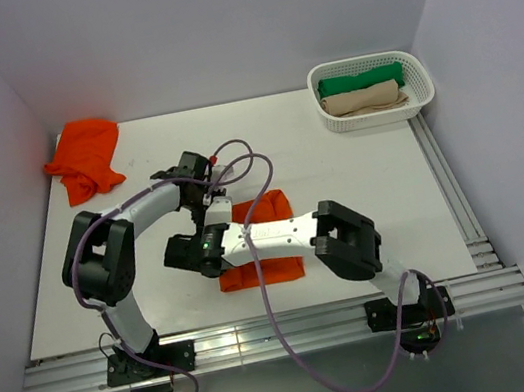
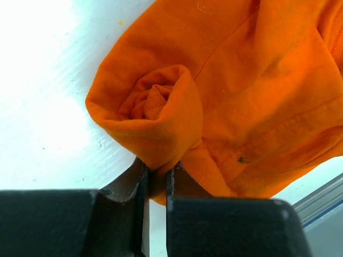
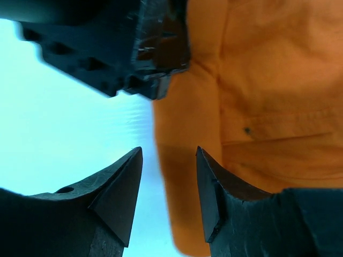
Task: Roll the t-shirts
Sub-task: Roll the tshirt
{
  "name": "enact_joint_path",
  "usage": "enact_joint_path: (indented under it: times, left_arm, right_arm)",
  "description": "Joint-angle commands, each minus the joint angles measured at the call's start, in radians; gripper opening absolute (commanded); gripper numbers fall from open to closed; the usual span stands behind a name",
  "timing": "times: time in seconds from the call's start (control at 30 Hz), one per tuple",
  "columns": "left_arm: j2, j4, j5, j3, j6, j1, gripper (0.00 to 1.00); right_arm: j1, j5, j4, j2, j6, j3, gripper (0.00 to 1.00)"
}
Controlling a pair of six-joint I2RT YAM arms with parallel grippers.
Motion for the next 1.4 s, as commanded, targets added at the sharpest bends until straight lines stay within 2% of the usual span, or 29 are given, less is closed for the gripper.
enact_joint_path:
  times: [0.0,0.13,0.3,0.7,0.9,0.97,1.1,1.13,1.2,1.3,1.33,1.37]
  left_arm:
    - [-0.011,-0.026,-0.050,0.038,-0.003,-0.003,0.00]
    - [-0.003,-0.028,-0.051,0.044,-0.004,-0.006,0.00]
    - [0.009,-0.029,-0.055,0.048,-0.007,-0.006,0.00]
    - [0.028,-0.034,-0.059,0.062,-0.007,-0.008,0.00]
    - [0.035,-0.037,-0.058,0.065,-0.007,-0.006,0.00]
    - [0.035,-0.037,-0.059,0.065,-0.007,-0.006,0.00]
    - [0.037,-0.033,-0.059,0.064,-0.004,-0.008,0.00]
    - [0.039,-0.034,-0.061,0.065,-0.006,-0.008,0.00]
    - [0.043,-0.034,-0.061,0.067,-0.003,-0.008,0.01]
    - [0.036,-0.036,-0.030,0.074,0.017,-0.006,0.15]
    - [0.026,-0.039,-0.013,0.084,0.022,-0.006,0.29]
    - [0.022,-0.042,0.001,0.084,0.028,-0.005,0.36]
  right_arm:
    - [0.004,0.067,-0.137,0.066,-0.004,0.068,0.52]
    - [0.018,0.064,-0.171,0.106,0.005,0.103,0.54]
    - [0.044,0.041,-0.136,0.125,-0.017,0.096,0.54]
    - [0.102,0.089,-0.274,0.171,0.020,0.217,0.58]
    - [0.100,0.066,-0.286,0.206,0.036,0.212,0.58]
    - [0.097,0.059,-0.301,0.217,0.045,0.212,0.56]
    - [0.097,0.049,-0.317,0.215,0.065,0.179,0.42]
    - [0.096,0.044,-0.288,0.205,0.063,0.162,0.34]
    - [0.097,0.041,-0.245,0.166,0.054,0.096,0.29]
    - [0.091,0.013,-0.110,0.088,0.011,-0.016,0.27]
    - [0.084,-0.008,-0.010,0.036,-0.001,-0.092,0.26]
    - [0.084,-0.028,0.052,0.007,-0.015,-0.138,0.25]
